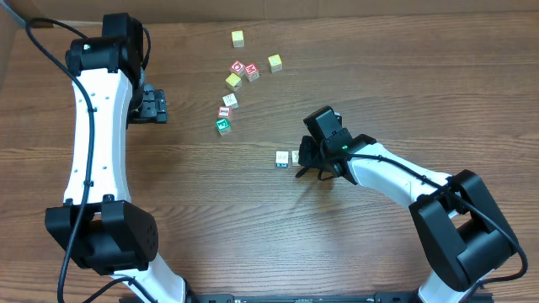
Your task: Flip 5 blocks
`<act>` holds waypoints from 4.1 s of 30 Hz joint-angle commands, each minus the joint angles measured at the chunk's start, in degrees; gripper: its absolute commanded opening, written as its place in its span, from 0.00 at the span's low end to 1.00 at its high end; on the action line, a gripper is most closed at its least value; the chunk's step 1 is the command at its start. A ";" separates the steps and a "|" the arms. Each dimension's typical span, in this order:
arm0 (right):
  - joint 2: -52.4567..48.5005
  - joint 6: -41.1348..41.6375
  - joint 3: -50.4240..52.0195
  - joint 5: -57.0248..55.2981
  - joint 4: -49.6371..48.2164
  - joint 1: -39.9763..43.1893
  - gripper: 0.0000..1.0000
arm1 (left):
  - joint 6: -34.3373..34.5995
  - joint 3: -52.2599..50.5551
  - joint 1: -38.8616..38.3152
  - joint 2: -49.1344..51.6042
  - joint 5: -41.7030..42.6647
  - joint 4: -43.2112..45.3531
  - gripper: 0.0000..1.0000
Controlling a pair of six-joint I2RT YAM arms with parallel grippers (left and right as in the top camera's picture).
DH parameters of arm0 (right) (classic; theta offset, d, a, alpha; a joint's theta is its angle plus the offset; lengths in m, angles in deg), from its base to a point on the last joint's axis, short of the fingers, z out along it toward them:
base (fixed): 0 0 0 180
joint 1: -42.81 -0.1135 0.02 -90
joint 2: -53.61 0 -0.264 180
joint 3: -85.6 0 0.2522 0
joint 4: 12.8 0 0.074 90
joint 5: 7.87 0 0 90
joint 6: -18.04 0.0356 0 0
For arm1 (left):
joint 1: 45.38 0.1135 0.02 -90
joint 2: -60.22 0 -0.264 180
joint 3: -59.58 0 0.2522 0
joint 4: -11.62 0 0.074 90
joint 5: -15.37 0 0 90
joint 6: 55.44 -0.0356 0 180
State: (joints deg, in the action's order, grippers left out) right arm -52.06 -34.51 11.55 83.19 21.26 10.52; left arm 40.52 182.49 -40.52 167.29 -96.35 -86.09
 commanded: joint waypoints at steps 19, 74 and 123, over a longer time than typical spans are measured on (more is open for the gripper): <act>-0.26 2.03 0.22 4.24 0.98 -0.22 0.18 | -0.17 1.11 -0.39 0.52 -0.72 0.20 1.00; -0.22 -17.33 -6.45 -5.46 6.95 26.40 1.00 | -0.17 1.11 -0.39 0.52 -0.70 0.20 1.00; -0.22 -17.33 -6.45 -5.49 7.26 31.67 1.00 | 9.38 -7.28 -8.07 1.33 36.48 20.24 1.00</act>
State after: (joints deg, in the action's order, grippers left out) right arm -52.10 -51.27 6.10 78.29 28.87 41.97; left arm 47.20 178.34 -45.24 167.29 -56.92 -65.98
